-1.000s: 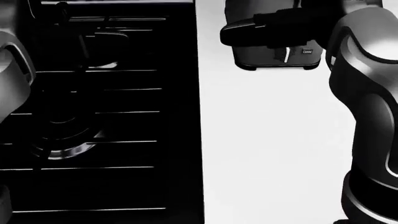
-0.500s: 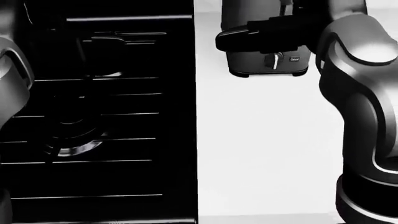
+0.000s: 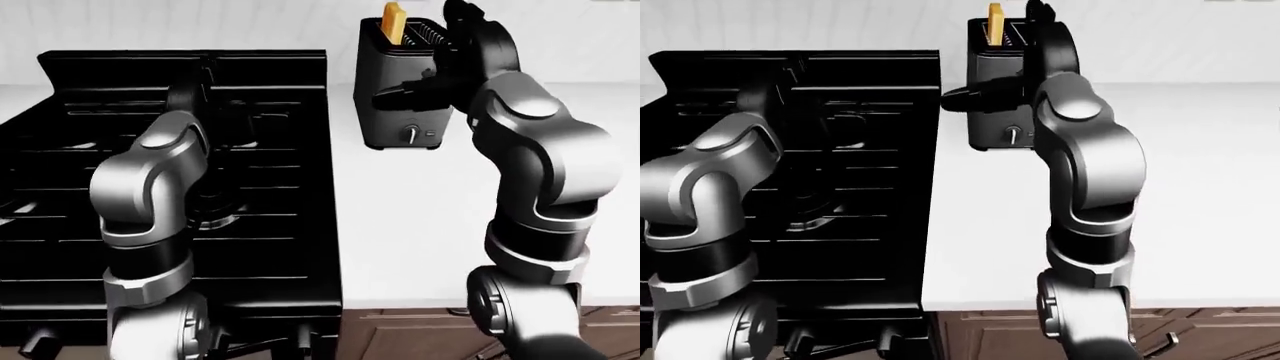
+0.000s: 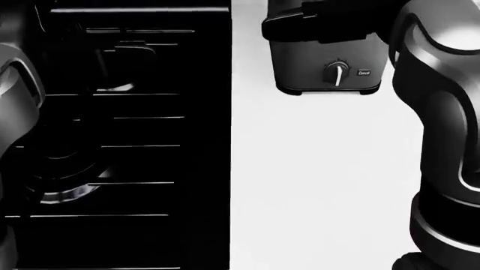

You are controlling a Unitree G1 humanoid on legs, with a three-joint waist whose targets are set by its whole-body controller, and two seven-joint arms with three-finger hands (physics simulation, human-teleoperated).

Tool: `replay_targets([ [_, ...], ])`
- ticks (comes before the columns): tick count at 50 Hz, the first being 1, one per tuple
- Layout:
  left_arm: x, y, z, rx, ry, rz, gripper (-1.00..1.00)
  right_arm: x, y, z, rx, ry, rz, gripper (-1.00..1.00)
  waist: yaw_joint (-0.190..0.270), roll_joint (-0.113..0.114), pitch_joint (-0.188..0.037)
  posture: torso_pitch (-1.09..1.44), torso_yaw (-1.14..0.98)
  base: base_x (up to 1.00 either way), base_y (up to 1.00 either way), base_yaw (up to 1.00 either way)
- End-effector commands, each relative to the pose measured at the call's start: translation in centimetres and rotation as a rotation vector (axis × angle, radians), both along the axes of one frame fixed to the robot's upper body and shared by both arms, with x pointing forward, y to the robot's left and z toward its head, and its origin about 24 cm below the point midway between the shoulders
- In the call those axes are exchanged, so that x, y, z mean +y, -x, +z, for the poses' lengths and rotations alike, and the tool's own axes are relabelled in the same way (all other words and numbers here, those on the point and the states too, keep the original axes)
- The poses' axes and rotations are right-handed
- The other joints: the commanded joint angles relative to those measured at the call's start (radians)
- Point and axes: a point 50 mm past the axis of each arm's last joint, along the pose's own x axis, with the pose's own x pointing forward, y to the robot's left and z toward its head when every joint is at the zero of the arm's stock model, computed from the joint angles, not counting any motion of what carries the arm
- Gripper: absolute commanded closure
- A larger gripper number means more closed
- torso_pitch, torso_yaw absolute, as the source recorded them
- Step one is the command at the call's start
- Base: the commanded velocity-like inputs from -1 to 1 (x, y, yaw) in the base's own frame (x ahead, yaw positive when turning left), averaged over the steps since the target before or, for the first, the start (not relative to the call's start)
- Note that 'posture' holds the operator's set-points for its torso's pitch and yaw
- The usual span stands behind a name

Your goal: Push down the lever of the toaster to turn it on.

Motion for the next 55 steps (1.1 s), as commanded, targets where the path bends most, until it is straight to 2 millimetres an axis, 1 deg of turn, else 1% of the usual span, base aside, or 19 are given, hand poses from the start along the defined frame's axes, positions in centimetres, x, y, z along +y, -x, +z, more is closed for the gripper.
replay_targets([
  [1,-0.3,0.7,3.0,-0.146,0.001,-0.016,-1.0,-0.1,0.7,2.0,-0.098,-0.001,-0.003,-1.0,-0.001,0.007,-0.043,-0.12,0.0,0.0,0.0,0.0],
  [5,-0.3,0.7,2.8,-0.144,0.005,-0.014,-1.0,0.0,0.9,2.3,-0.103,0.002,-0.004,-1.0,0.004,-0.002,-0.069,-0.16,0.0,0.0,0.0,0.0],
  [10,-0.4,0.8,2.9,-0.145,0.009,-0.017,-1.0,0.1,1.2,2.7,-0.113,0.009,0.001,-1.0,0.012,0.0,-0.097,-0.21,0.0,0.0,0.0,0.0],
  [14,-0.4,0.7,2.9,-0.145,0.01,-0.017,-1.0,0.2,1.1,2.7,-0.113,0.007,0.002,-1.0,0.013,0.001,-0.122,-0.25,0.0,0.0,0.0,0.0],
  [19,-0.5,0.4,2.4,-0.144,0.001,-0.021,-1.0,0.3,0.0,1.9,-0.099,-0.003,0.002,-1.0,0.013,0.002,-0.158,-0.3,0.0,0.0,0.0,0.0],
  [22,-0.6,0.6,2.8,-0.157,0.005,-0.029,-1.0,0.4,-0.8,1.4,-0.095,-0.018,0.008,-1.0,0.014,0.004,-0.179,-0.3,0.0,0.0,0.0,0.0],
  [26,-0.6,0.4,2.5,-0.145,0.008,-0.03,-1.0,0.6,-1.9,0.7,-0.08,-0.018,0.016,-1.0,0.015,0.005,-0.202,-0.31,0.0,0.0,0.0,0.0],
  [31,-0.7,0.4,2.5,-0.149,0.002,-0.036,-1.0,0.9,-3.1,0.3,-0.076,-0.019,0.024,-1.0,0.017,0.009,-0.241,-0.36,0.0,0.0,0.0,0.0],
  [34,-0.8,0.4,2.6,-0.158,-0.001,-0.037,-1.0,1.2,-3.7,0.4,-0.078,-0.014,0.03,-1.0,0.018,0.009,-0.257,-0.37,0.0,0.0,0.0,0.0],
  [40,-0.7,0.4,2.8,-0.166,0.004,-0.035,-1.0,1.7,-4.4,0.1,-0.075,-0.007,0.037,-1.0,0.023,0.009,-0.271,-0.37,0.0,0.0,0.0,0.0],
  [43,-0.6,0.4,2.9,-0.168,0.001,-0.032,-1.0,1.6,-4.6,0.0,-0.071,-0.003,0.031,-1.0,0.025,0.008,-0.274,-0.37,0.0,0.0,0.0,0.0],
  [47,-0.6,0.5,2.9,-0.171,0.001,-0.031,-1.0,1.3,-5.0,-0.6,-0.069,-0.001,0.024,-1.0,0.028,0.007,-0.277,-0.37,0.0,0.0,0.0,0.0],
  [55,-0.6,0.4,2.8,-0.17,0.0,-0.029,-1.0,0.9,-5.0,-1.7,-0.057,0.02,0.006,-1.0,0.034,0.006,-0.281,-0.37,0.0,0.0,0.0,0.0],
])
